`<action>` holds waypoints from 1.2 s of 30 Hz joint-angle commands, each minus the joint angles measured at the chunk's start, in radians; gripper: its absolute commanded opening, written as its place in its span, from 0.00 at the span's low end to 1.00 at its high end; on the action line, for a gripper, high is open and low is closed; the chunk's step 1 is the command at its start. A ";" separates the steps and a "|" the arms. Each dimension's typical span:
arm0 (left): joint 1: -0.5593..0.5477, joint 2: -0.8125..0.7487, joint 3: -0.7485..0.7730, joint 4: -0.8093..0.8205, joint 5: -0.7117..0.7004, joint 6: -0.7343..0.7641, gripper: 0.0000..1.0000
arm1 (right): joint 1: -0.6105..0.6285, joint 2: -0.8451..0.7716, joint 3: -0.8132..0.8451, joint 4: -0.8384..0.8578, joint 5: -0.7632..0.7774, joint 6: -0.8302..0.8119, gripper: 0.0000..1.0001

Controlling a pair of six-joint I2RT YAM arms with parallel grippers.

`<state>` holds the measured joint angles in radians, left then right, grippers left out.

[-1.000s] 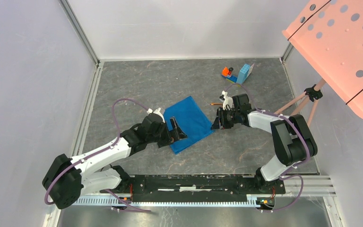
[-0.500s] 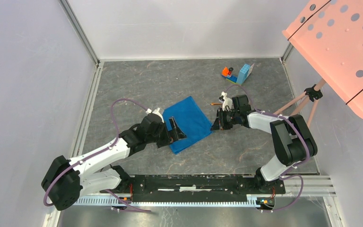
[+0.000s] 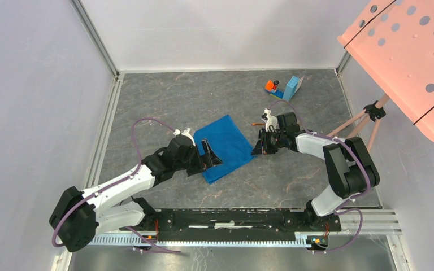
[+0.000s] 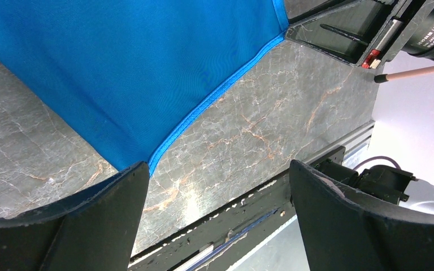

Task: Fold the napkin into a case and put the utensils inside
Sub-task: Pick up the top corner of the square-folded napkin from the folded napkin, then fold the top corner of the square-folded napkin into a folded napkin.

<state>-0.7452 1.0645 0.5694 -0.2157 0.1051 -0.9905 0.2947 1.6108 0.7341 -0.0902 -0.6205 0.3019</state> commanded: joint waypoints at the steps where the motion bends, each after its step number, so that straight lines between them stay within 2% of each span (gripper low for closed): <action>1: 0.008 -0.014 0.001 0.006 -0.012 -0.008 1.00 | 0.010 -0.022 0.034 0.019 0.004 -0.009 0.21; 6: 0.026 -0.029 -0.011 -0.018 -0.043 -0.014 1.00 | 0.020 -0.026 0.037 0.025 -0.009 -0.007 0.00; 9: 0.055 -0.052 -0.040 -0.030 -0.053 -0.039 1.00 | 0.045 -0.027 0.044 0.072 -0.018 0.027 0.00; 12: 0.092 -0.079 -0.067 -0.070 -0.074 -0.072 0.97 | 0.120 0.024 0.091 0.161 -0.029 0.098 0.00; 17: 0.153 -0.205 -0.108 -0.165 -0.163 -0.120 0.96 | 0.259 0.201 0.249 0.337 -0.059 0.248 0.00; 23: 0.231 -0.277 -0.071 -0.317 -0.207 -0.093 0.97 | 0.367 0.416 0.464 0.520 -0.092 0.411 0.00; 29: 0.247 -0.288 -0.039 -0.357 -0.218 -0.070 0.97 | 0.405 0.555 0.614 0.558 -0.093 0.465 0.00; 36: 0.251 -0.304 -0.025 -0.380 -0.233 -0.058 0.97 | 0.411 0.632 0.673 0.589 -0.079 0.486 0.00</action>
<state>-0.5003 0.7784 0.4988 -0.5705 -0.0875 -1.0668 0.7029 2.2093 1.3464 0.4320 -0.7025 0.7631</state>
